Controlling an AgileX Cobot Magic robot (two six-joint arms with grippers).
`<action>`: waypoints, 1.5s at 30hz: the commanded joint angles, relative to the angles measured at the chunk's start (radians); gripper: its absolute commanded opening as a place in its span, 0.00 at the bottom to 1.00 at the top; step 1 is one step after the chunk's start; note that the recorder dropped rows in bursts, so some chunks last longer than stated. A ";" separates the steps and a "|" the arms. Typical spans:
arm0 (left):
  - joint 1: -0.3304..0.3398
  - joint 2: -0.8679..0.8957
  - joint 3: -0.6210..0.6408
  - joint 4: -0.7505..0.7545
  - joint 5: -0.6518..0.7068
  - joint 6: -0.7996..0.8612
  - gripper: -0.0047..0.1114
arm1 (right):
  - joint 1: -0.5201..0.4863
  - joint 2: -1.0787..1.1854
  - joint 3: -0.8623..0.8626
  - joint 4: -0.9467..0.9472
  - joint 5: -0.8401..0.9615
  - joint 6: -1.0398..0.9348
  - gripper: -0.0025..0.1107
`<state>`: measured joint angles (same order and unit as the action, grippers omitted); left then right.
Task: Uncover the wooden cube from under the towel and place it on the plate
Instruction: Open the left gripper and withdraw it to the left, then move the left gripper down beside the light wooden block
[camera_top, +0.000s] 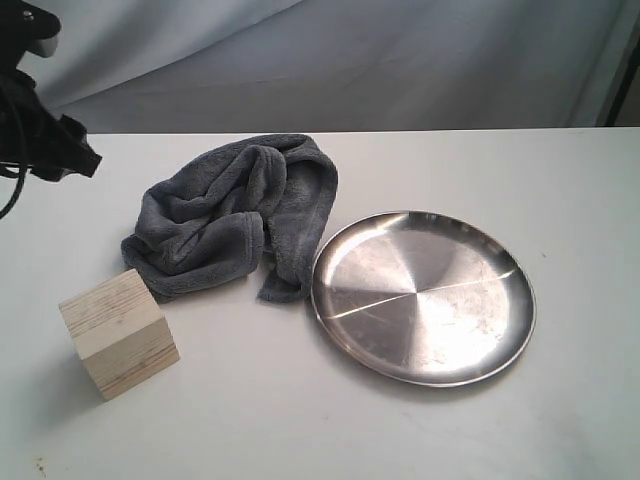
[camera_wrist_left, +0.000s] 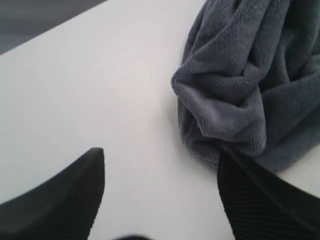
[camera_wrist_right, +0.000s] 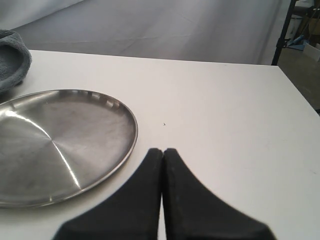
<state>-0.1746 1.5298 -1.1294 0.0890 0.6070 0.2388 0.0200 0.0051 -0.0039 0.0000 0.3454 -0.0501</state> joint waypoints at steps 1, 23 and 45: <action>0.002 -0.097 0.042 -0.006 0.114 0.029 0.56 | 0.002 -0.005 0.004 0.000 -0.002 0.002 0.02; 0.000 -0.445 0.326 -0.513 0.326 0.550 0.04 | 0.002 -0.005 0.004 0.000 -0.002 0.002 0.02; 0.000 -0.445 0.525 -0.401 -0.130 0.685 0.04 | 0.002 -0.005 0.004 0.000 -0.002 0.002 0.02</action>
<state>-0.1746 1.0880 -0.6173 -0.2961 0.5187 0.9283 0.0200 0.0051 -0.0039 0.0000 0.3454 -0.0501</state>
